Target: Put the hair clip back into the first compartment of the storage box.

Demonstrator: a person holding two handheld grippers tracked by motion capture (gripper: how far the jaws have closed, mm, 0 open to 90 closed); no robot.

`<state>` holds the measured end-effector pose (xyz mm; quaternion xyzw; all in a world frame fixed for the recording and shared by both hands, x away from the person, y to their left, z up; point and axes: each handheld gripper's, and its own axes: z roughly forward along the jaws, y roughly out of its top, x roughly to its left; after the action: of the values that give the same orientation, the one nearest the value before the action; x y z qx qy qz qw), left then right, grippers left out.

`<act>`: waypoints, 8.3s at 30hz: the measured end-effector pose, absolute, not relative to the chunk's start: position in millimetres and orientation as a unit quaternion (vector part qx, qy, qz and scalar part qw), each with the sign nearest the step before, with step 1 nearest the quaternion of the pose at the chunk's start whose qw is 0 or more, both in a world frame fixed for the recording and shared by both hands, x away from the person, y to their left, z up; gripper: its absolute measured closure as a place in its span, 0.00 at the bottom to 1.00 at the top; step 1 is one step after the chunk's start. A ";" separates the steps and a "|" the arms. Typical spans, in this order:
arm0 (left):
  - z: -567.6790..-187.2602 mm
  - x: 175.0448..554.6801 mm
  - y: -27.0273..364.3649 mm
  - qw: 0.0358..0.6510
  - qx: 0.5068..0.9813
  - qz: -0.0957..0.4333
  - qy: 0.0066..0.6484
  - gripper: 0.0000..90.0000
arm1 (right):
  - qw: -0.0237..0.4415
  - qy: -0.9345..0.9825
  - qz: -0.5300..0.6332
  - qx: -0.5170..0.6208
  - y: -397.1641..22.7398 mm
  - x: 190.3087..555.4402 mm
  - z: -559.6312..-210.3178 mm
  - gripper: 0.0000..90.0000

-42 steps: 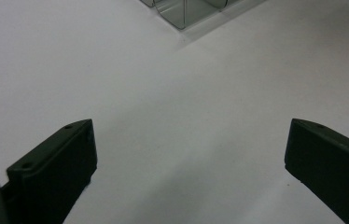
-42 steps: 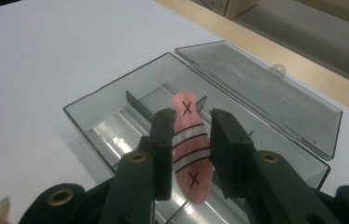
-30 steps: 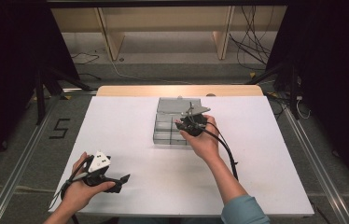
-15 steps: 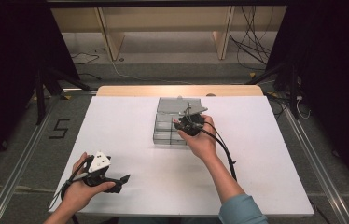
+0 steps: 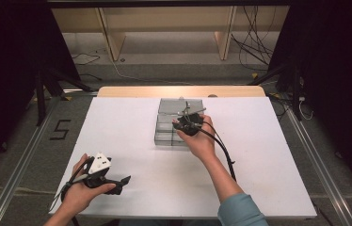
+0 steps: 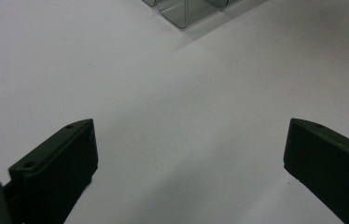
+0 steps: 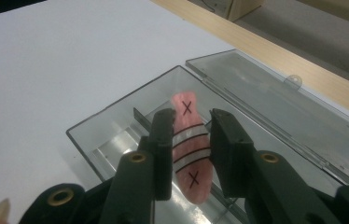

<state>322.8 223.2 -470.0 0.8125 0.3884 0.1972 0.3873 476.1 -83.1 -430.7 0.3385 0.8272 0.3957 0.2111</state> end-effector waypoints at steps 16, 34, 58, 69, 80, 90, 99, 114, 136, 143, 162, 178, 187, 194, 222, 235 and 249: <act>-470.0 322.9 223.9 0.388 0.812 0.199 0.388 0.03 | 0.209 0.827 0.397 0.340 -73.6 483.5 -432.4 0.79; -470.1 322.8 223.5 0.389 0.812 0.198 0.388 0.03 | 0.209 0.823 0.397 0.349 -65.2 488.9 -438.0 0.79; -469.8 322.6 223.9 0.387 0.813 0.197 0.387 0.03 | 0.205 0.819 0.394 0.362 -50.8 500.7 -444.6 0.79; -469.8 322.5 224.1 0.388 0.812 0.197 0.388 0.03 | 0.198 0.819 0.388 0.372 -45.0 507.5 -450.2 0.79; -469.7 322.5 223.9 0.387 0.813 0.198 0.387 0.03 | 0.191 0.823 0.378 0.379 -38.2 513.3 -451.1 0.79; -469.8 322.3 224.0 0.387 0.813 0.197 0.387 0.03 | 0.190 0.822 0.374 0.386 -34.1 516.4 -453.4 0.79; -469.8 322.3 224.0 0.387 0.814 0.198 0.386 0.03 | 0.189 0.820 0.372 0.391 -32.9 519.5 -455.1 0.79; -469.7 322.1 224.1 0.389 0.813 0.198 0.387 0.03 | 0.182 0.822 0.365 0.397 -27.1 525.0 -456.5 0.79; -469.9 322.5 224.1 0.387 0.815 0.198 0.384 0.03 | 0.178 0.829 0.347 0.400 -23.0 529.1 -460.6 0.79; -470.1 322.4 223.9 0.387 0.815 0.197 0.384 0.03 | 0.175 0.833 0.340 0.399 -21.4 529.9 -462.9 0.79; -470.0 322.1 224.1 0.388 0.814 0.197 0.385 0.03 | 0.167 0.841 0.321 0.402 -15.8 533.5 -468.8 0.79; -470.2 322.4 223.9 0.387 0.815 0.196 0.384 0.03 | 0.161 0.846 0.306 0.406 -15.6 534.6 -473.1 0.78; -470.3 322.4 223.7 0.387 0.815 0.196 0.384 0.03 | 0.162 0.846 0.305 0.407 -14.8 534.1 -472.8 0.76; -470.2 322.2 224.2 0.388 0.814 0.196 0.386 0.03 | 0.167 0.842 0.312 0.408 -16.7 531.9 -467.9 0.72; -471.2 322.3 225.1 0.387 0.813 0.196 0.388 0.03 | 0.168 0.827 0.350 0.406 -45.9 511.1 -449.0 0.60; -471.8 322.4 225.2 0.385 0.813 0.196 0.390 0.03 | 0.168 0.828 0.355 0.402 -70.6 493.3 -441.1 0.50; -472.4 322.8 225.4 0.381 0.814 0.196 0.392 0.03 | 0.178 0.822 0.367 0.398 -108.3 472.1 -433.9 0.45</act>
<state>322.8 225.4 -472.4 0.8138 0.3921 0.1960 0.3815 472.1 -108.3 -433.9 0.3978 0.8217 0.3673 0.1782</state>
